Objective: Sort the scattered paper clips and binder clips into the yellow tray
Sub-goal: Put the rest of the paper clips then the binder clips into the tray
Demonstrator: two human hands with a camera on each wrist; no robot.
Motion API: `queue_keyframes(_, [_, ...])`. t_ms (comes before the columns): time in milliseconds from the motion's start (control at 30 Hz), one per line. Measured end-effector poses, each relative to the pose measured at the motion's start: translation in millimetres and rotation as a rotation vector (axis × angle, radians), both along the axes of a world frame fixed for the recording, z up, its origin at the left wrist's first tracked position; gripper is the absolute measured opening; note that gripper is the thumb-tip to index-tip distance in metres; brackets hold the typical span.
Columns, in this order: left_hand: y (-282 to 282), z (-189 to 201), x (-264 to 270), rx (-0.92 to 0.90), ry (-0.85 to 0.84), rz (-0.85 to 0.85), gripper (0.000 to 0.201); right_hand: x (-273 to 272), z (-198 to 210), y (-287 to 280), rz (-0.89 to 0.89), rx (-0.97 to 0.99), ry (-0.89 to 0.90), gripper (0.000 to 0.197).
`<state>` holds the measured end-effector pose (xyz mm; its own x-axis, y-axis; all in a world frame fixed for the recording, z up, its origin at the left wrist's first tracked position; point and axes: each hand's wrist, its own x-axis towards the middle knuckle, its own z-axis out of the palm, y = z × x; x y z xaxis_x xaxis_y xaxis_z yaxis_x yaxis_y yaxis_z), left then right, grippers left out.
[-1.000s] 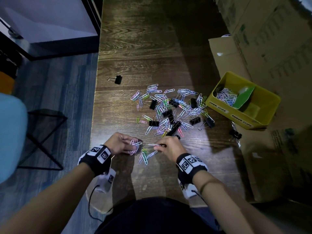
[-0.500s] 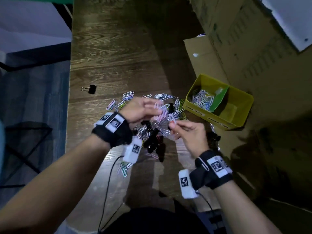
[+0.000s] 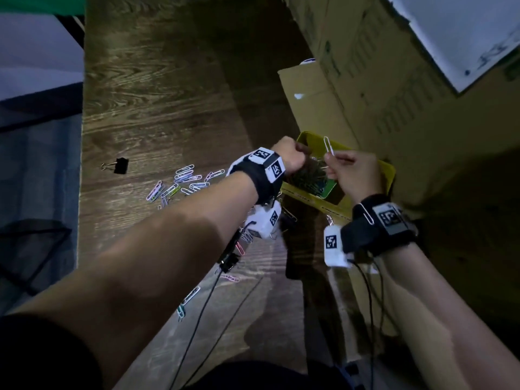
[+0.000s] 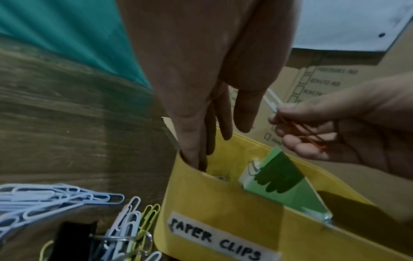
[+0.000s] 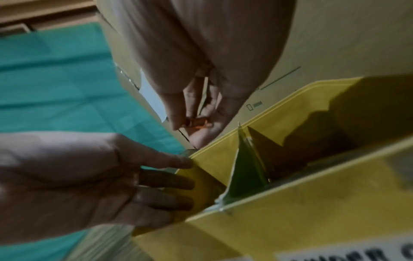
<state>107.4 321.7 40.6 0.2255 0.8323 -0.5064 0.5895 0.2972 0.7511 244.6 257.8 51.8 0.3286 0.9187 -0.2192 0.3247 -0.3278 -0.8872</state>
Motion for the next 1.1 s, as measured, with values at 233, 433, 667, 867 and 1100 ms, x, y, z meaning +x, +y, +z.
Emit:
queue_keyframes(233, [-21,5,-39,-0.061,-0.323,0.137,0.015,-9,-2,23,0.417,-0.230,-0.437,0.038])
queue_keyframes(433, [-76,-1,-159,0.004,-0.200,0.138,0.003,-39,18,-2,0.577,-0.014,-0.341,0.021])
queue_keyframes(667, [-194,-52,-285,0.056,0.209,-0.157,0.041,-139,-5,-95,1.147,0.032,-0.306,0.020])
queue_keyframes(867, [-279,-85,-286,0.432,0.316,-0.536,0.058,-214,-69,-175,1.407,0.012,-0.544,0.037])
queue_keyframes(1100, [-308,-93,-267,0.489,0.570,-0.494,0.051,-232,-94,-197,1.288,-0.047,-0.699,0.037])
